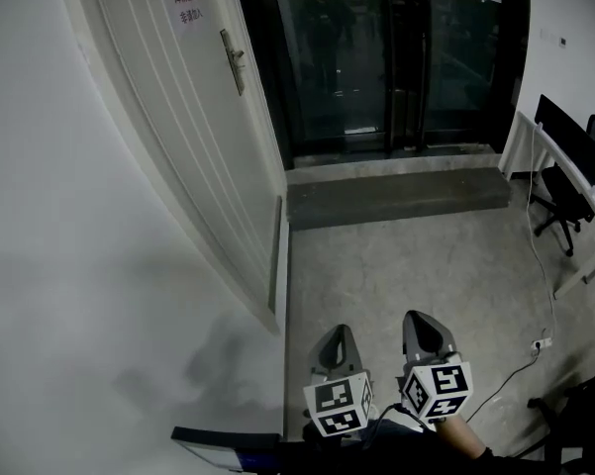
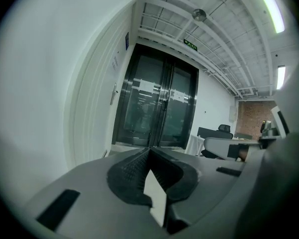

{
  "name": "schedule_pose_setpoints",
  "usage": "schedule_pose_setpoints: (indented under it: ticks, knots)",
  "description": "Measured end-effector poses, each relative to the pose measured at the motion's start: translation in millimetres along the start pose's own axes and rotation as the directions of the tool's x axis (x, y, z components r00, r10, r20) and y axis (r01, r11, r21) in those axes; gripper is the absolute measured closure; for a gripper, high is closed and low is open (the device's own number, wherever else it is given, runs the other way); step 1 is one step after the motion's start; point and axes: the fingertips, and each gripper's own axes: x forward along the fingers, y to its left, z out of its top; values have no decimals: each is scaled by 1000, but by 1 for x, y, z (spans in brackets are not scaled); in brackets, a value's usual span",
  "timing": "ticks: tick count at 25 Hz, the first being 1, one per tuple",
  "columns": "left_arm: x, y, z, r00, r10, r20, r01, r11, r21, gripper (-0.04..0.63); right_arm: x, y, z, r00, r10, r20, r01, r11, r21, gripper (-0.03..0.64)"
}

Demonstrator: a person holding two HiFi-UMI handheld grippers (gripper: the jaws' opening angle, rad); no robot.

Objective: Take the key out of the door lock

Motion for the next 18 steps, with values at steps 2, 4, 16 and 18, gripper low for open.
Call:
schedule_pose_setpoints:
  ticks: [2, 4, 16, 18]
  knots:
    - [21, -4, 6, 1000, 6, 3, -6, 1000, -3, 595, 17, -13, 6, 1000, 5, 3, -5, 1000, -4, 615]
    - [39, -7, 12, 1000, 15, 13, -15, 1000, -8, 595, 32, -26, 11, 1000, 6, 7, -6, 1000, -5, 615]
    - [136, 5, 26, 1000, 9, -18, -10, 1000, -21, 595, 122, -63, 16, 1000, 9, -7, -9, 1000, 17, 615]
    - [159, 13, 34, 1000, 6, -11, -6, 1000, -15, 595, 145, -67, 21, 1000, 6, 5, -6, 1000, 18, 615]
